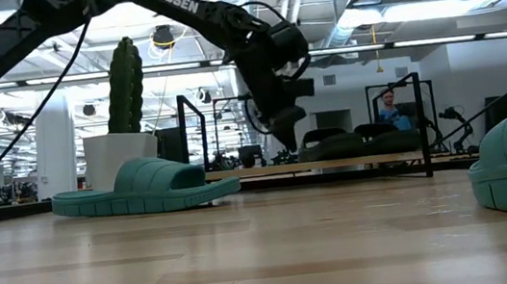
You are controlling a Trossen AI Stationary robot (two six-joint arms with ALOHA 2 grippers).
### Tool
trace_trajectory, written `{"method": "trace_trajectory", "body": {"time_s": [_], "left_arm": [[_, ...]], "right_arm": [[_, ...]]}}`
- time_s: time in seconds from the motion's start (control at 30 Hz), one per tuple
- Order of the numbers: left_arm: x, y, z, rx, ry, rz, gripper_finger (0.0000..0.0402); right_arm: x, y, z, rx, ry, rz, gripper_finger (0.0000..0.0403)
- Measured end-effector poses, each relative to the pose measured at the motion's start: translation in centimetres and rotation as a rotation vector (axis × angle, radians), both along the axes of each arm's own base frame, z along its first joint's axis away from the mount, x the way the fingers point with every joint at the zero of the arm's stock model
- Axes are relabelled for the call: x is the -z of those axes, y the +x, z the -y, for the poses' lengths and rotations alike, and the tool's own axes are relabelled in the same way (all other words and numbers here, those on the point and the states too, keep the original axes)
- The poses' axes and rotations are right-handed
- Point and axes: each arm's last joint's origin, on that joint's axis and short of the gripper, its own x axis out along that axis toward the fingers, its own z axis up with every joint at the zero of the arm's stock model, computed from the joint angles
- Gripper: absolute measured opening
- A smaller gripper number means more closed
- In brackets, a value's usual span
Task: Pick and place slides into the shelf
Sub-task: Put the black slide on the shelf
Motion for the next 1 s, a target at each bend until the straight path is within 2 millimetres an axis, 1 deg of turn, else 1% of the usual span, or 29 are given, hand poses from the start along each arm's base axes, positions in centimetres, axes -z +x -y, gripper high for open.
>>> {"method": "trace_trajectory", "body": {"time_s": [0.1,0.23,0.4,0.53,0.63,0.83,0.9,1.0], "left_arm": [[0.1,-0.4,-0.4,-0.021,0.007,-0.033,0.0000],[0.0,-0.8,-1.3,-0.063,0.072,-0.057,0.0000],[-0.2,-0.8,-2.4,-0.057,0.062,0.003,0.0000],[-0.4,-0.7,-3.0,-0.016,0.023,0.056,0.0000],[-0.4,-0.4,-2.9,0.023,-0.012,0.103,0.0000],[0.0,0.8,-2.4,0.077,-0.014,0.178,0.0000],[0.3,0.9,-2.3,0.089,-0.029,0.171,0.0000],[0.2,1.1,-2.0,0.102,-0.015,0.168,0.0000]], "right_arm": [[0.0,0.0,0.0,0.000,0.000,0.000,0.0000],[0.0,0.0,0.0,0.000,0.000,-0.001,0.0000],[0.0,0.0,0.0,0.000,0.000,-0.001,0.0000],[0.0,0.0,0.0,0.000,0.000,-0.001,0.0000],[0.0,0.0,0.0,0.000,-0.001,-0.001,0.0000],[0.0,0.0,0.0,0.000,-0.001,-0.001,0.0000],[0.0,0.0,0.0,0.000,-0.001,-0.001,0.0000],[0.0,0.0,0.0,0.000,-0.001,-0.001,0.0000]]}}
